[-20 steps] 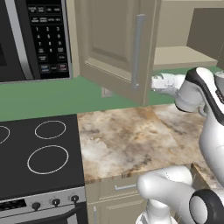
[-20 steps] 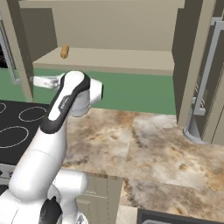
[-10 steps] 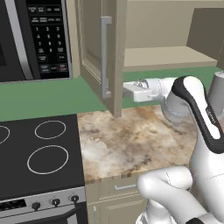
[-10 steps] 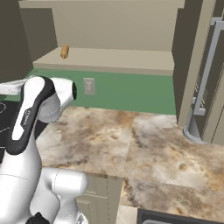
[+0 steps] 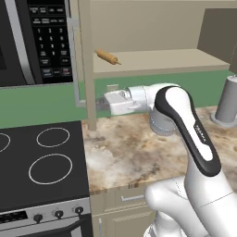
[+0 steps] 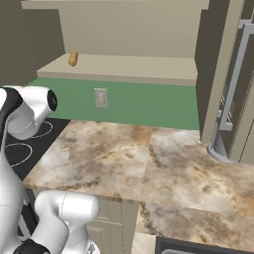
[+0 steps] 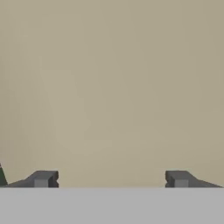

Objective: Open the cabinet, retrieve the rolling pin, and place it next to the meat on the cutting board to prepare for tenderizing.

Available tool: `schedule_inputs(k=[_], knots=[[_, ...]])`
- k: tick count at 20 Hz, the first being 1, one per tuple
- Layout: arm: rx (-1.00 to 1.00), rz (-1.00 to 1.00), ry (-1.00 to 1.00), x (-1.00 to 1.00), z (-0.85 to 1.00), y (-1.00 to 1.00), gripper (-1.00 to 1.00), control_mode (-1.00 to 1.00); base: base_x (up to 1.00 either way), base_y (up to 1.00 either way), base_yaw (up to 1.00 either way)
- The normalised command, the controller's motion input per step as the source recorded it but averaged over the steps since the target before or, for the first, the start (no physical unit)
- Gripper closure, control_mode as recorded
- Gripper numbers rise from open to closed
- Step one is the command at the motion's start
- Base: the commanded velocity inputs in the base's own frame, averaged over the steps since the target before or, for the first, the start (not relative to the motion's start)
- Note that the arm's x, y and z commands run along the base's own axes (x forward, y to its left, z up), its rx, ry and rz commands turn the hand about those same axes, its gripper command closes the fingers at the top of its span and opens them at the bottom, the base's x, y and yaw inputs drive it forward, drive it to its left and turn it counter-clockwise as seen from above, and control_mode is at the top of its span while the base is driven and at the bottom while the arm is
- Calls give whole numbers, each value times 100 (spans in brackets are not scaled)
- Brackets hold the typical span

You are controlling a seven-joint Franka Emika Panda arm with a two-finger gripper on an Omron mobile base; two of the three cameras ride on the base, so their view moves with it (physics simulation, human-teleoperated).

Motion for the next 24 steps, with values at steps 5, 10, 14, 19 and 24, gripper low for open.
schedule_inputs(k=[5, 10, 14, 19, 24], knots=[[-10, 0, 0, 0, 0, 70, -100, -100, 0, 0, 0], [-11, -1, 1, 2, -2, 53, -100, -100, 0, 0, 0], [-10, 0, 0, 0, -9, 21, -100, -100, 0, 0, 0], [-6, 1, -3, 0, -2, 1, -100, -100, 0, 0, 0], [-11, -5, -10, 0, 23, -41, -100, -100, 0, 0, 0]])
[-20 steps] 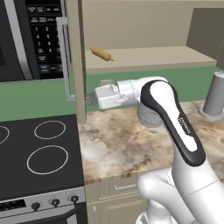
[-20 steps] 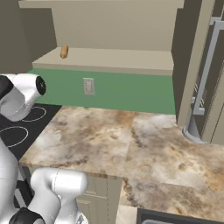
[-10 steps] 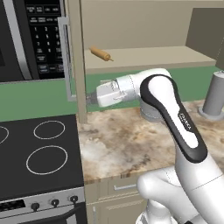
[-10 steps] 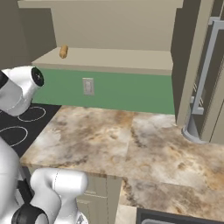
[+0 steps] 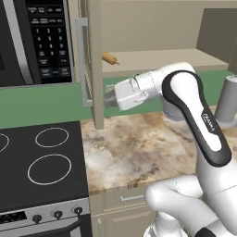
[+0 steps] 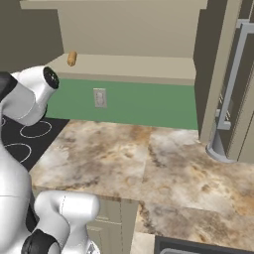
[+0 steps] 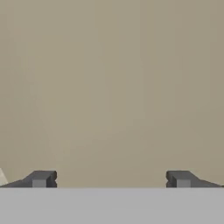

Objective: Open the cabinet, retrieve the rolling pin, and place it next to the meat on the cutting board to prepare for tenderizing.

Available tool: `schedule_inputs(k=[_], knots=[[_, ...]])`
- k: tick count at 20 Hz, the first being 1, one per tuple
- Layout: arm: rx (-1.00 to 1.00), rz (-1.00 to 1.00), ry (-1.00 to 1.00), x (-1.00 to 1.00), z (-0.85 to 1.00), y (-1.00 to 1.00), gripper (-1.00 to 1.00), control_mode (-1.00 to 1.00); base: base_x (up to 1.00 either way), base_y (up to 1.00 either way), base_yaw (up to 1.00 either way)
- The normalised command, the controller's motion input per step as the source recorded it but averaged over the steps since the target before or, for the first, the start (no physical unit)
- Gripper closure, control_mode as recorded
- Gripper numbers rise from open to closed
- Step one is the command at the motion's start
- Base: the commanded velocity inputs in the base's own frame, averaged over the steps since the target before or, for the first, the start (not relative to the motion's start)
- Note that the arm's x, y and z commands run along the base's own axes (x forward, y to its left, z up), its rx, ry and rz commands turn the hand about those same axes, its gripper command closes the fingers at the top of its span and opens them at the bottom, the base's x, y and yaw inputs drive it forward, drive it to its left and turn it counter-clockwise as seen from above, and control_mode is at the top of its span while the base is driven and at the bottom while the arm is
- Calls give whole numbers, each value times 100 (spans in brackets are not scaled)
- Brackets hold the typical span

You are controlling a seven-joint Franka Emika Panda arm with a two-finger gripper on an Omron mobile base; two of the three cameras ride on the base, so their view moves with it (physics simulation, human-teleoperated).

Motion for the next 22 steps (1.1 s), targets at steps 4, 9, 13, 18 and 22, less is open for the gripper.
schedule_inputs(k=[4, 9, 13, 18, 22], knots=[[-10, -16, -10, 0, 24, -41, -100, -100, 0, 0, 0], [-7, -29, -10, 0, 8, -40, -100, -100, 0, 0, 0], [-4, -34, -7, 1, 0, -36, -100, -100, 0, 0, 0], [-1, -31, -5, 15, 0, -18, -100, -100, 0, 0, 0], [0, -20, 0, 39, 17, -21, -100, -100, 0, 0, 0]])
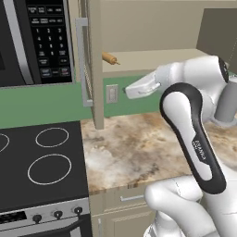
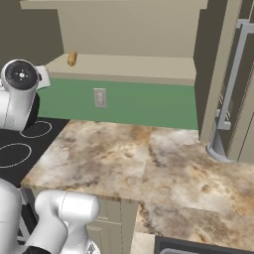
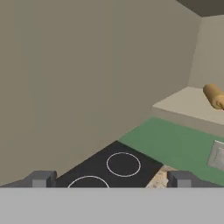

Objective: Open the cabinet, retrieve the rolling pin, and place it next to the meat on the cutting board to prepare for tenderizing.

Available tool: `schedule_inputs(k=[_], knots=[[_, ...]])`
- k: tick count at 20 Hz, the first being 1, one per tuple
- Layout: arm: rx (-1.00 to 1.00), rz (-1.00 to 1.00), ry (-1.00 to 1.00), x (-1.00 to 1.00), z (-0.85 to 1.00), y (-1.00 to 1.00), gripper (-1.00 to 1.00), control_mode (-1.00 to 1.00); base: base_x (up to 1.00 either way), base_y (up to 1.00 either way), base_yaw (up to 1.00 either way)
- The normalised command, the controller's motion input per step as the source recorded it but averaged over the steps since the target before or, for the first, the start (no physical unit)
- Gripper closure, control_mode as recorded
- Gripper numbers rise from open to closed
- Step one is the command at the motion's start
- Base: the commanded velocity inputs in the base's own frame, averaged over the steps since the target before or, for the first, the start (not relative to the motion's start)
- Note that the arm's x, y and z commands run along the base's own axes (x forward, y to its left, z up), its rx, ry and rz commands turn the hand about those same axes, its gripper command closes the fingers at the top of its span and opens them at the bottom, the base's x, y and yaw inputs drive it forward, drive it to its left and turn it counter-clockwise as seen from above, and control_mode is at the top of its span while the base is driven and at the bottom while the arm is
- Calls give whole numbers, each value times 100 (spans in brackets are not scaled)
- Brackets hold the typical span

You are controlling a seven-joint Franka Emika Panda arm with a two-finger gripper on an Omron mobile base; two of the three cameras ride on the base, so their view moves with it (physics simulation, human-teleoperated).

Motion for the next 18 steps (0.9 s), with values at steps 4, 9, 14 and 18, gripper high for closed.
schedule_inputs(k=[4, 9, 14, 18], knots=[[0, -14, 0, 52, 25, -28, -100, -100, 0, 0, 0], [0, -7, 0, 58, 20, -28, -100, -100, 0, 0, 0], [0, -6, 0, 54, 6, -17, -100, -100, 0, 0, 0], [-1, -3, 0, 41, 0, -3, -100, -100, 0, 0, 0]])
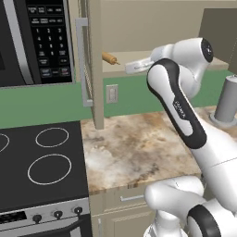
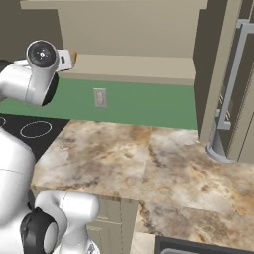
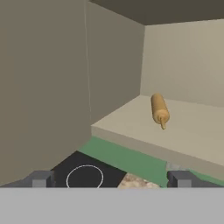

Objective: Open the cabinet, retrieve the rolling pin, and place it next to the meat on the cutting board to prepare for tenderizing.

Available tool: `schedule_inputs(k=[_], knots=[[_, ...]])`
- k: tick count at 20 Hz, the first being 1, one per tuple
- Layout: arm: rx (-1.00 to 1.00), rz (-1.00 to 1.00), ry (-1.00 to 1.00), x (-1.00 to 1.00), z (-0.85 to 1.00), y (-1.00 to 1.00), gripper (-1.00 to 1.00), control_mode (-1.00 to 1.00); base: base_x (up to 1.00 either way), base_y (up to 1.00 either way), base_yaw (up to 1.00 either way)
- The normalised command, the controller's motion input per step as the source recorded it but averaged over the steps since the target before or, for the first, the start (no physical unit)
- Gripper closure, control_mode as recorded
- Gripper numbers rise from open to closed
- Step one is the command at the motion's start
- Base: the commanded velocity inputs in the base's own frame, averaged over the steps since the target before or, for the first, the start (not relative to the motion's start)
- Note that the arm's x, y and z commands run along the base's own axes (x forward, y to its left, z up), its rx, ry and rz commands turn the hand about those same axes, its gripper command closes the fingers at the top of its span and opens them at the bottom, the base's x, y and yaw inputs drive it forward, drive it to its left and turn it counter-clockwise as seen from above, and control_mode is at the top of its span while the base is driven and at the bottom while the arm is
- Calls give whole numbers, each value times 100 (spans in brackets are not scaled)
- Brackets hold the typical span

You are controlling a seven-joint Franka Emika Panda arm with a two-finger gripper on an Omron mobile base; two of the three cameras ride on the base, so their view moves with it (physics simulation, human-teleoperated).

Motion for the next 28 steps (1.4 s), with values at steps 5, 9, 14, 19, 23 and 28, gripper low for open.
schedule_inputs(k=[5, 9, 14, 19, 23, 28], knots=[[-2, -2, 0, 38, 0, 0, -100, -100, 0, 0, 0], [-2, -1, 0, 37, 0, 0, -100, -100, 0, 0, 0], [-6, 0, 2, 35, 0, 0, -100, -100, 0, 0, 0], [-8, -1, 3, 30, 0, 0, -100, -100, 0, 0, 0], [-7, -2, 2, 28, 0, 0, -100, -100, 0, 0, 0], [-5, -5, 1, 23, 0, 5, -100, -100, 0, 0, 0]])
